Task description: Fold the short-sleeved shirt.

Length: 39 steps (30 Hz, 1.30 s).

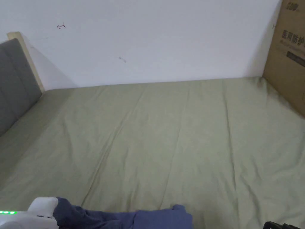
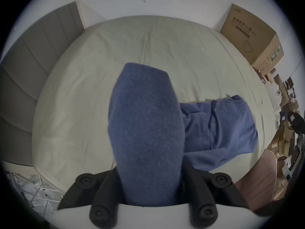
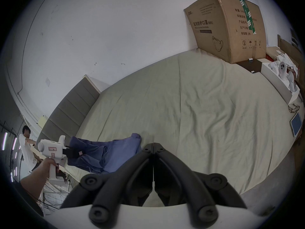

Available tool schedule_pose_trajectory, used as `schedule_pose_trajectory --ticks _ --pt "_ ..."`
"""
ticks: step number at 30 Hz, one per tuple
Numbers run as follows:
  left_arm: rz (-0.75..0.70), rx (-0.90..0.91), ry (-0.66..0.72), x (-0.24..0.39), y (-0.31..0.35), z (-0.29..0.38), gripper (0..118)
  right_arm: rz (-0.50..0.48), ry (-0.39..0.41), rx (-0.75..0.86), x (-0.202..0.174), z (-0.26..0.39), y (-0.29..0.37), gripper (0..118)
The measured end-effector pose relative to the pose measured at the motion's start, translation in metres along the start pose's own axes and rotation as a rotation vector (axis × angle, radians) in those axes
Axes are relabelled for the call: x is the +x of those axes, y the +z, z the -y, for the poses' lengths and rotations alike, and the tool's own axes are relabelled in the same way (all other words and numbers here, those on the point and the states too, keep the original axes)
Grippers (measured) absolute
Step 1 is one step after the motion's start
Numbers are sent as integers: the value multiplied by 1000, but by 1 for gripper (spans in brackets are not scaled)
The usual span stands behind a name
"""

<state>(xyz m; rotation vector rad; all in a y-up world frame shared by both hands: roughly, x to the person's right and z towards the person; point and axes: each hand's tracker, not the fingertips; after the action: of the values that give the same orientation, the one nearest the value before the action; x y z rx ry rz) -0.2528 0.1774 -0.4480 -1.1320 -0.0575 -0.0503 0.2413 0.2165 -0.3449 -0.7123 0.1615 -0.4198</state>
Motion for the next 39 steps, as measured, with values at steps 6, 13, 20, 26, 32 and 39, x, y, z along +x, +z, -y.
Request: schedule_pose_trajectory --ticks 6,13,20,26,32,39 --pt "338 -38 81 81 -1 -24 11 0 -25 -2 18 9 12 0" --pt "713 -182 239 185 -79 -47 116 50 -38 26 44 5 31 0" --pt "655 -93 261 166 -54 -47 116 62 -72 38 59 3 34 0" --pt "387 147 18 149 -3 -23 4 47 -88 43 59 4 25 0" --pt "435 90 -146 208 -19 -16 5 31 -89 27 55 9 25 0" --pt "476 -2 -237 273 -95 2 4 53 -81 17 54 14 30 0"
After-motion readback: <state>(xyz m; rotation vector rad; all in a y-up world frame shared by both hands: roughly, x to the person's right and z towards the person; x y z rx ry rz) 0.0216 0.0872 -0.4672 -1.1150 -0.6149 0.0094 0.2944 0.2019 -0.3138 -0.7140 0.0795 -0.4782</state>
